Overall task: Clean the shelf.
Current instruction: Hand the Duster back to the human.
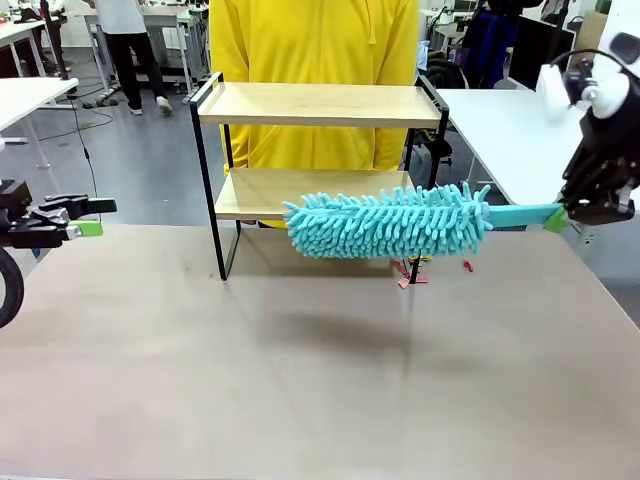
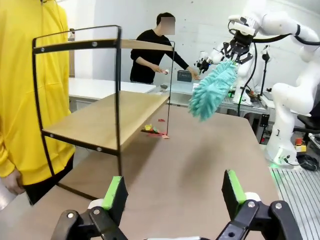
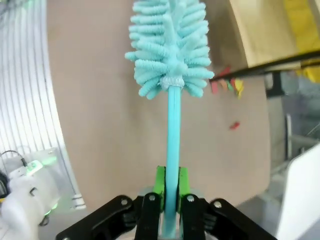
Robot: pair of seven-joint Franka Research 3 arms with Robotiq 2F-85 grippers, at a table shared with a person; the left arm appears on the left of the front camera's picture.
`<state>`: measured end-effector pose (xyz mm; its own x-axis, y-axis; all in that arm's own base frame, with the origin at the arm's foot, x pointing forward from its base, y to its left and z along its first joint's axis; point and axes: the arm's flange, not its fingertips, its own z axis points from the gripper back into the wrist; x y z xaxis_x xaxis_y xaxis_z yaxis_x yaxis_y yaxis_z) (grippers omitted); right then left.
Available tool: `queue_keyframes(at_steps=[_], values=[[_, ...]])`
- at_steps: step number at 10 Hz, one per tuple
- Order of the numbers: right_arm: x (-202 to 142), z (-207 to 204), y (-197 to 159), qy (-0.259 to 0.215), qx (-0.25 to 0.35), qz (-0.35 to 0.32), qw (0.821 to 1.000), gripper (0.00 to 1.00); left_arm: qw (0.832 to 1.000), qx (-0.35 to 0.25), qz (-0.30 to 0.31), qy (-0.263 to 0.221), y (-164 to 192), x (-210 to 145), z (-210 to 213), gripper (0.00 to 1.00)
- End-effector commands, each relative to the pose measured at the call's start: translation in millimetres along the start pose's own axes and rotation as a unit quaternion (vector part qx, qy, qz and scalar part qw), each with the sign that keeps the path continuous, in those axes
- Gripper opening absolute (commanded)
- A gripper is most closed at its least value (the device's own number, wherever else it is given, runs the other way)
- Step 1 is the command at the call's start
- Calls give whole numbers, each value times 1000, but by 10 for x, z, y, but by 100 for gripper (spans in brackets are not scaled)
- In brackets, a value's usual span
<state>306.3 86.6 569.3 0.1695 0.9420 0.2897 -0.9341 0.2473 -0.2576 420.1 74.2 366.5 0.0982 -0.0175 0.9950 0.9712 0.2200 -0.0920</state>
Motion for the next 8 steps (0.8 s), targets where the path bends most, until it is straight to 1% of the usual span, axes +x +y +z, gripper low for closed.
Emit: queue_keyframes(at_steps=[1, 2, 4, 6, 7, 8], values=[[-132, -50, 91, -75, 38, 53, 995, 13, 1000, 30, -8, -2, -204, 58, -169, 100], [-147, -70, 135, -85, 59, 66, 992, 13, 999, 39, 1, -6, -289, 23, -191, 100], [-171, -71, 229, -84, 92, 90, 988, 13, 998, 67, -10, 2, -455, -32, -205, 100], [-193, -90, 286, -71, 110, 111, 985, 13, 998, 59, -20, 0, -601, -45, -231, 100], [-200, -95, 281, -67, 110, 108, 986, 13, 999, 44, -29, 5, -626, -53, -235, 100], [-195, -81, 246, -64, 113, 80, 988, 13, 999, 12, -36, 14, -505, -69, -223, 100]])
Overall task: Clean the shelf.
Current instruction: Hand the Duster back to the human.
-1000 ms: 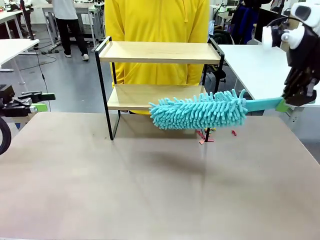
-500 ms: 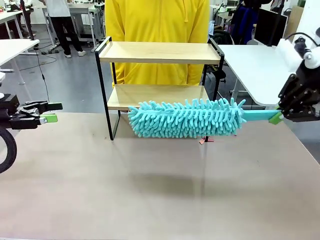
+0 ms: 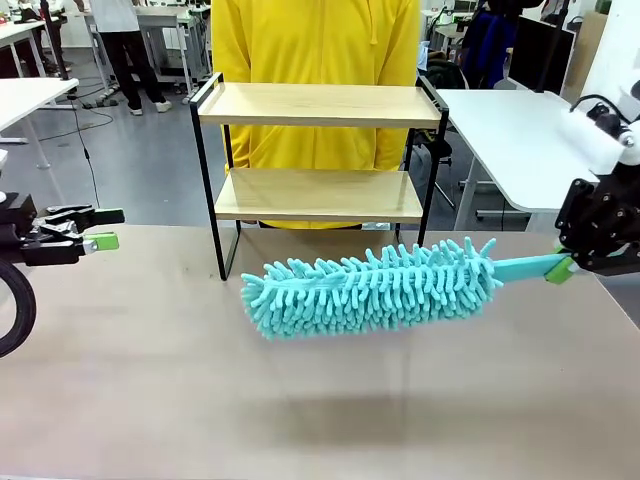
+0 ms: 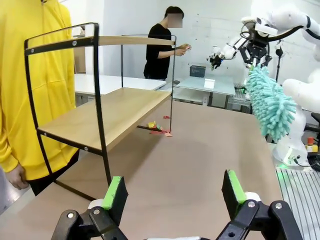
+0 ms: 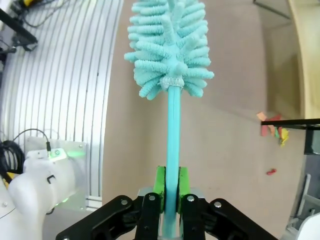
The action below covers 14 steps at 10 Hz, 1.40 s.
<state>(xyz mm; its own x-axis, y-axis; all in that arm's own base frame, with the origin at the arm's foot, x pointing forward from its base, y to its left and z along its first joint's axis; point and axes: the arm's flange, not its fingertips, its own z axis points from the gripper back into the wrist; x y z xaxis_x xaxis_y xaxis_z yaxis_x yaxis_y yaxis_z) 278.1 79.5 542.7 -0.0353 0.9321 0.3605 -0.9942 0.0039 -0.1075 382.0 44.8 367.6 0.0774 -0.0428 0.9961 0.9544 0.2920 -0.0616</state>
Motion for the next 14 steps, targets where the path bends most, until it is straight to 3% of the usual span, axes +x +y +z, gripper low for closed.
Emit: queue_keyframes(at_steps=[1, 5, 7, 10, 12, 14], values=[[29, -8, 5, -4, -2, 6, 1000, 13, 1000, 12, 7, -2, 22, 5, 29, 100], [29, -8, 5, -4, -2, 6, 1000, 13, 1000, 5, 3, 0, 11, -19, 19, 100], [29, -8, 5, -4, -2, 6, 1000, 13, 998, -49, -17, -25, -528, -195, -203, 100], [29, -8, 5, -4, -2, 6, 1000, 13, 991, -122, -6, -57, -1003, -489, -604, 100], [29, -8, 5, -4, -2, 6, 1000, 13, 985, -165, -8, -51, -1294, -633, -923, 100], [29, -8, 5, -4, -2, 6, 1000, 13, 984, -171, -12, -38, -1538, -773, -1238, 100]])
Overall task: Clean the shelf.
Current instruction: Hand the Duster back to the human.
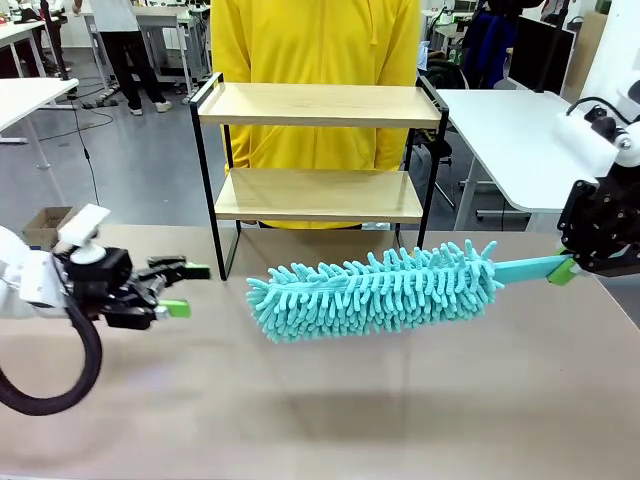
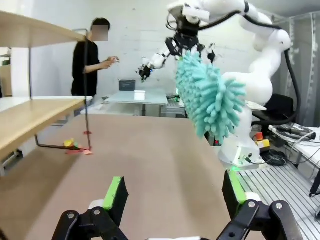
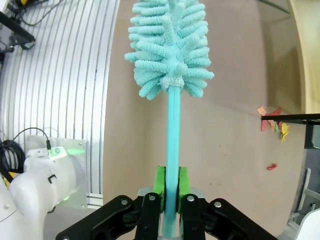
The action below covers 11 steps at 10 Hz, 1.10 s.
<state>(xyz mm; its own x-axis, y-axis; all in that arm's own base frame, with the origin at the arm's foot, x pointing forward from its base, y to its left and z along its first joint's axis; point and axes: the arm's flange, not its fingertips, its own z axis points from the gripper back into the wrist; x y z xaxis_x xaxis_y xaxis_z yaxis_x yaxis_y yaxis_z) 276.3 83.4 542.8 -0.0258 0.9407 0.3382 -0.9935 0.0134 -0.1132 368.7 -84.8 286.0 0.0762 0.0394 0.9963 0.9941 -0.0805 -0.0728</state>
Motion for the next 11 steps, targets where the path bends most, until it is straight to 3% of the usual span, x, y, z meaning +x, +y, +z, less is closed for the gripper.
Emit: queue_keyframes(at_steps=[1, 3, 4, 5, 7, 11], values=[[-8, 3, -13, -16, 2, 9, 1000, 13, 1000, 10, -19, 1, -1086, -26, -527, 100], [-8, 3, -13, -16, 2, 9, 1000, 13, 999, 23, -28, -24, -1192, 72, -708, 100], [-8, 3, -13, -16, 2, 9, 1000, 13, 1000, 16, -13, -3, -1143, 226, -560, 100], [-8, 3, -13, -16, 2, 9, 1000, 13, 1000, -6, -10, -9, 38, -110, -543, 100], [-8, 3, -13, -16, 2, 9, 1000, 13, 1000, -4, -15, -12, 64, -36, -609, 100], [-8, 3, -13, -16, 2, 9, 1000, 13, 998, -26, -47, -39, -318, 48, -870, 100]])
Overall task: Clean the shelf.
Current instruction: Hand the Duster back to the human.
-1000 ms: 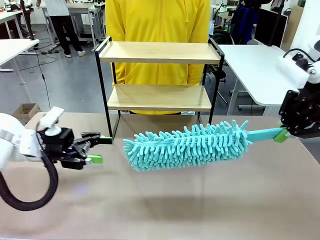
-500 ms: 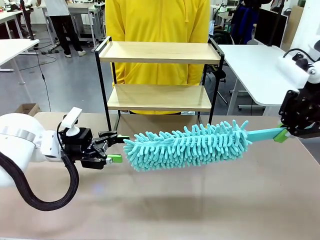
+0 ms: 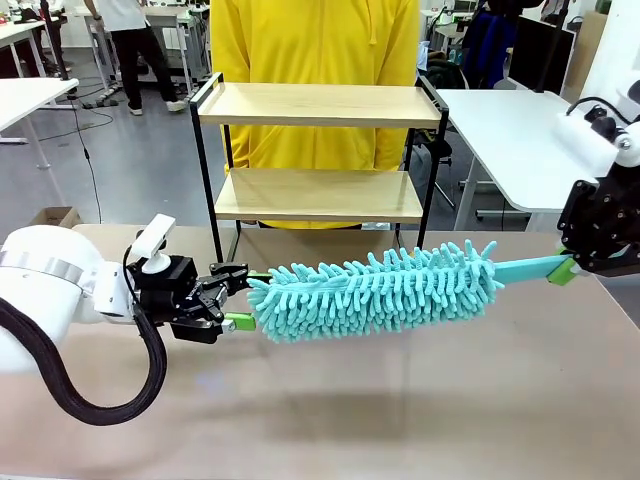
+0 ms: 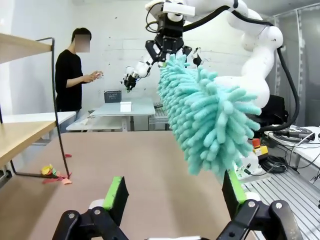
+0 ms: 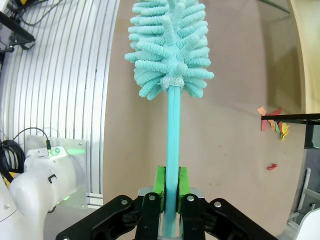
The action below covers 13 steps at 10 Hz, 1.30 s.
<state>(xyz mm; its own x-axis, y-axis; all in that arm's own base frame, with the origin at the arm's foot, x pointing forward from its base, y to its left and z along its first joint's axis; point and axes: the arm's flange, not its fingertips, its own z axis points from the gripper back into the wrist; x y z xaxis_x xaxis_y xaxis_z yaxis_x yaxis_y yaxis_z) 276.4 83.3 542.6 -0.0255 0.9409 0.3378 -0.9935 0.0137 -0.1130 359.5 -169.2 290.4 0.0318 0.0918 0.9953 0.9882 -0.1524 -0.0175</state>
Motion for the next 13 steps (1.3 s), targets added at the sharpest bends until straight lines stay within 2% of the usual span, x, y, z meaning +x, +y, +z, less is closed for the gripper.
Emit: queue_keyframes(at_steps=[1, 6, 8, 13], values=[[-7, 4, -12, -16, 2, 9, 1000, 13, 999, 15, -30, -19, -354, 85, -110, 100], [-7, 4, -12, -16, 2, 9, 1000, 13, 1000, 3, -17, -25, -554, 128, -302, 100], [-1, -1, 0, 0, 0, 0, 1000, 13, 999, -3, -15, -34, -569, 153, -278, 100], [-71, -57, 20, -9, -24, -27, 999, 13, 999, 1, -7, -46, -548, 142, -444, 100]])
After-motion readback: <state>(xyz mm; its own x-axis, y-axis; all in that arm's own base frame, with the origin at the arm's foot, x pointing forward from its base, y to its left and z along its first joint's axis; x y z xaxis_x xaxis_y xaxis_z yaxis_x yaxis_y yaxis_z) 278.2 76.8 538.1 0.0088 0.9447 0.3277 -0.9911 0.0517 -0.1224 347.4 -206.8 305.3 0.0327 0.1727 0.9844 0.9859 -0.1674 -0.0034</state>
